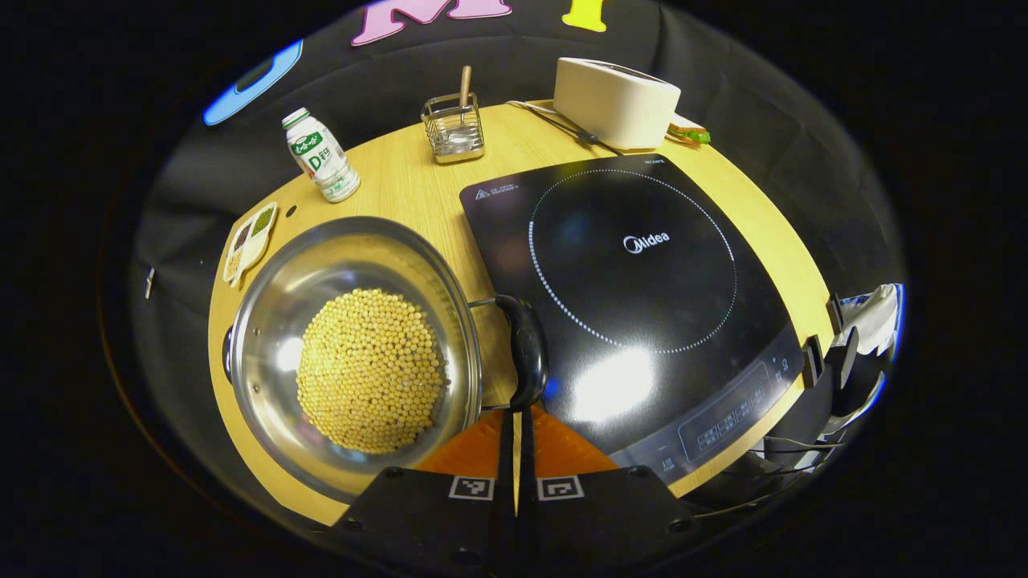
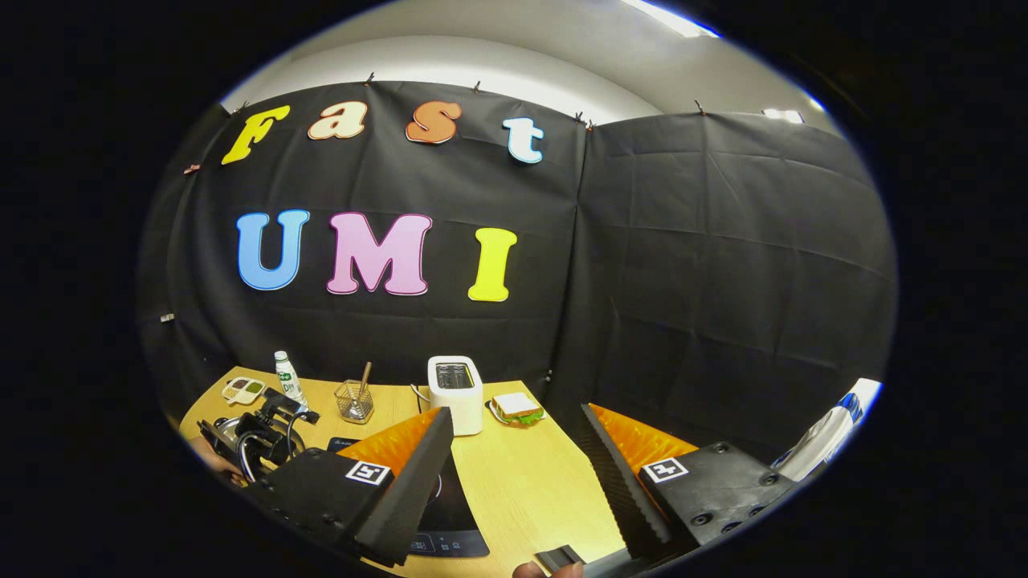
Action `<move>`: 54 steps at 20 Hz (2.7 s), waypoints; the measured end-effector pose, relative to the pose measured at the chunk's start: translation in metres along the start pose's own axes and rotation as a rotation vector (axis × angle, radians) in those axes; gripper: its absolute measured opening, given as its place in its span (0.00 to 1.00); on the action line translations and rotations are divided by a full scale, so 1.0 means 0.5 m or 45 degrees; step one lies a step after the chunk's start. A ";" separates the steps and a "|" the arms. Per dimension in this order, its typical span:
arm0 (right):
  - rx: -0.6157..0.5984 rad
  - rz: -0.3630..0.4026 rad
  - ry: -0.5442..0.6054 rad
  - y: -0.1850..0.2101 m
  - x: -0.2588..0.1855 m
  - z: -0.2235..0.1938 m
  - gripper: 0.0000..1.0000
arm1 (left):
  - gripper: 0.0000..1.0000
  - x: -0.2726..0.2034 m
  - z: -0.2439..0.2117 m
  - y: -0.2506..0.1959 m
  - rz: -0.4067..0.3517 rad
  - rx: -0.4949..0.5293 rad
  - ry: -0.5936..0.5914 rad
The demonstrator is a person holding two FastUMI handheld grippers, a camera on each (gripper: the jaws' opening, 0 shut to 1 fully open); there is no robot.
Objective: First push the handle of the pot to place it horizontally, then grasp the pot with both hands and set it on the induction cooktop.
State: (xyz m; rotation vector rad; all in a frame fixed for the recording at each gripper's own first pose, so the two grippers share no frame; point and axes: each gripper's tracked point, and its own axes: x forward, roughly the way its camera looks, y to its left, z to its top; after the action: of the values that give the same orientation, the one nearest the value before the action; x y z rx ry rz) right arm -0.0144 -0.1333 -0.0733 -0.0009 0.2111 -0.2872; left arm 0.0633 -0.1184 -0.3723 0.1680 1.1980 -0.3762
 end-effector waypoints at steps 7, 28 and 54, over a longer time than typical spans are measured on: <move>-0.006 -0.023 0.009 0.007 0.007 -0.006 0.98 | 0.05 0.021 0.058 0.014 -0.008 -0.112 -0.066; 0.021 0.124 0.091 0.127 0.042 -0.039 0.98 | 0.39 -0.091 0.094 0.037 -0.090 0.048 -0.448; -0.037 0.785 0.613 0.697 0.166 -0.351 0.99 | 0.96 -0.149 -0.051 0.589 0.236 -0.332 -0.575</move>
State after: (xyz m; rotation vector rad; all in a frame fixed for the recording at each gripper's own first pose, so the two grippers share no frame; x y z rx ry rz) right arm 0.1252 0.1829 -0.2727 0.1043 0.6762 0.3384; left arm 0.1269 0.1771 -0.3330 -0.0332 0.7669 -0.0839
